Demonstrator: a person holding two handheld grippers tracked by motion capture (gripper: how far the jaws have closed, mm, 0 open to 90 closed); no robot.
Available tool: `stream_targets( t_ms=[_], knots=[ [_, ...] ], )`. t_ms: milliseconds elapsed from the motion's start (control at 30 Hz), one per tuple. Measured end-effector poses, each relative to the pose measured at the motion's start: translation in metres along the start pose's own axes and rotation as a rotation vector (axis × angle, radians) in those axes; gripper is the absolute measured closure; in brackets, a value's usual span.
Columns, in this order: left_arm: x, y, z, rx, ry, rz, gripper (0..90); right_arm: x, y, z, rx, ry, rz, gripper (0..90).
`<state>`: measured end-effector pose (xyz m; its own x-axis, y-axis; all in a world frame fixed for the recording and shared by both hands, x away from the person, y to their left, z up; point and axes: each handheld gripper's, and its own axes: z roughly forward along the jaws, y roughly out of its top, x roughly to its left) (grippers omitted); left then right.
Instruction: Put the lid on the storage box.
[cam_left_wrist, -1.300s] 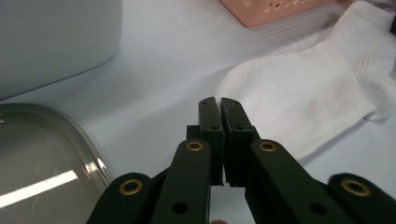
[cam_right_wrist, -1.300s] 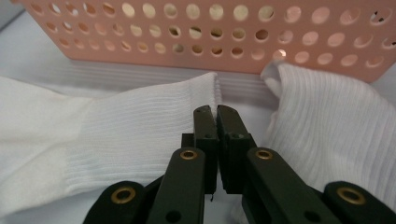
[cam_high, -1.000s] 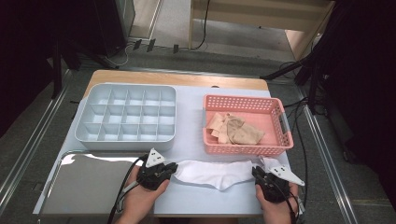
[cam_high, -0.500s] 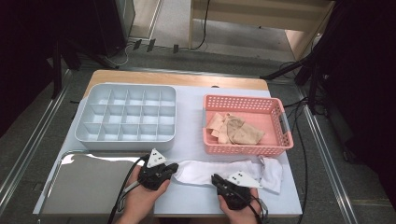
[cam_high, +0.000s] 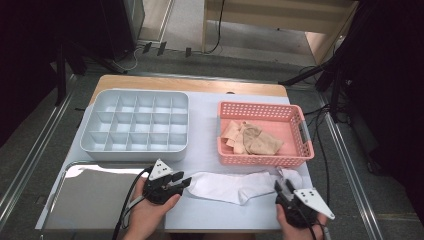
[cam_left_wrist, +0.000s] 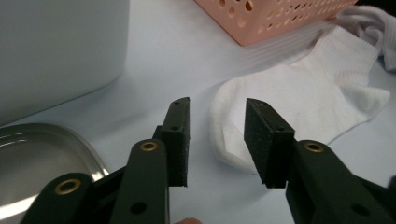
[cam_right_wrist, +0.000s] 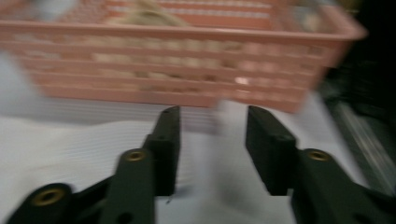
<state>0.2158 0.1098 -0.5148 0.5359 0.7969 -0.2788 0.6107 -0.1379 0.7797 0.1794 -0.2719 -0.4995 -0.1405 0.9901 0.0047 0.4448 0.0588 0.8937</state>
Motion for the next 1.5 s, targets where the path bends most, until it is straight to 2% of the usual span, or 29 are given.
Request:
stream_targets(
  t_ms=[33,67,100,133,200,333,367,400,533,567,600,633,667,767,800,833,867,900,933,1000,1067,1100,1167,1200,1300,1367,1400,1467,1500],
  knots=[
    [0.001,0.0,-0.002,-0.008,-0.006,-0.01,60.4,-0.008,-0.001,0.003,0.011,-0.064,0.014,49.6],
    [0.002,0.0,-0.004,-0.015,-0.012,-0.02,59.7,-0.015,-0.003,0.006,0.027,-0.06,0.047,48.8],
    [0.002,0.0,-0.004,-0.015,-0.012,-0.02,59.5,-0.015,-0.003,0.006,0.027,-0.06,0.047,48.8],
    [0.003,-0.001,-0.006,-0.02,-0.017,-0.029,59.5,-0.02,-0.005,0.011,0.055,-0.024,0.073,46.2],
    [0.004,-0.002,-0.008,-0.023,-0.025,-0.031,59.5,-0.021,-0.012,0.025,0.145,-0.052,0.065,45.9],
    [0.007,-0.005,-0.012,-0.029,-0.026,-0.042,60.0,-0.018,-0.015,0.029,0.169,-0.142,-0.004,71.0],
    [0.007,-0.005,-0.013,-0.032,-0.029,-0.046,60.0,-0.018,-0.015,0.029,0.169,-0.142,-0.004,71.0],
    [0.008,-0.006,-0.014,-0.037,-0.031,-0.05,60.4,-0.02,-0.013,0.029,0.178,-0.129,-0.024,79.7],
    [0.007,-0.007,-0.016,-0.041,-0.036,-0.045,60.8,-0.026,-0.007,0.022,0.131,-0.097,-0.003,81.3],
    [0.006,-0.007,-0.017,-0.042,-0.04,-0.041,60.8,-0.021,0.001,0.009,0.065,-0.053,0.004,81.2],
    [0.006,-0.007,-0.017,-0.042,-0.04,-0.041,60.9,-0.021,0.001,0.009,0.065,-0.053,0.004,81.2],
    [0.006,-0.007,-0.018,-0.046,-0.041,-0.043,60.9,-0.015,0.005,0.003,0.033,-0.022,-0.002,81.2],
    [0.006,-0.007,-0.018,-0.053,-0.046,-0.048,61.1,0.002,0.012,-0.007,-0.017,0.029,-0.034,81.2],
    [0.004,-0.007,-0.019,-0.058,-0.049,-0.045,61.3,0.025,0.019,-0.015,-0.06,0.13,-0.058,81.1],
    [0.004,-0.007,-0.019,-0.058,-0.049,-0.045,61.3,0.025,0.019,-0.015,-0.06,0.13,-0.058,81.1],
    [0.002,-0.007,-0.019,-0.059,-0.058,-0.039,61.4,0.047,0.022,-0.017,-0.073,0.217,-0.083,81.0],
    [0.002,-0.007,-0.019,-0.062,-0.062,-0.04,61.5,0.056,0.023,-0.016,-0.078,0.256,-0.083,81.0],
    [0.002,-0.007,-0.019,-0.062,-0.062,-0.04,61.6,0.056,0.023,-0.016,-0.078,0.256,-0.083,81.0],
    [0.001,-0.007,-0.02,-0.062,-0.066,-0.04,61.6,0.073,0.023,-0.016,-0.07,0.341,-0.077,81.0],
    [0.001,-0.007,-0.021,-0.066,-0.076,-0.036,61.7,0.087,0.023,-0.015,-0.065,0.399,-0.072,81.0],
    [-0.001,-0.007,-0.021,-0.067,-0.094,-0.032,61.6,0.095,0.023,-0.015,-0.052,0.465,-0.036,81.0],
    [-0.003,-0.007,-0.02,-0.073,-0.125,-0.024,61.5,0.1,0.023,-0.016,-0.049,0.499,-0.011,81.0],
    [-0.004,-0.007,-0.02,-0.072,-0.132,-0.015,61.1,0.103,0.023,-0.016,-0.042,0.515,-0.004,80.9],
    [-0.008,-0.008,-0.018,-0.073,-0.173,-0.008,60.7,0.109,0.02,-0.012,-0.012,0.564,0.029,80.9],
    [-0.012,-0.01,-0.014,-0.055,-0.178,0.008,60.4,0.114,0.009,0.003,0.057,0.53,0.021,79.7],
    [-0.012,-0.011,-0.014,-0.051,-0.177,0.007,60.4,0.112,-0.001,0.017,0.092,0.481,0.033,73.4],
    [-0.013,-0.011,-0.014,-0.047,-0.172,0.007,60.4,0.112,-0.001,0.017,0.092,0.481,0.033,73.4],
    [-0.012,-0.011,-0.014,-0.045,-0.159,0.001,60.6,0.102,-0.009,0.028,0.045,0.452,0.047,55.9],
    [-0.012,-0.011,-0.014,-0.045,-0.159,0.001,60.6,0.102,-0.009,0.028,0.045,0.452,0.047,55.9]
  ],
)
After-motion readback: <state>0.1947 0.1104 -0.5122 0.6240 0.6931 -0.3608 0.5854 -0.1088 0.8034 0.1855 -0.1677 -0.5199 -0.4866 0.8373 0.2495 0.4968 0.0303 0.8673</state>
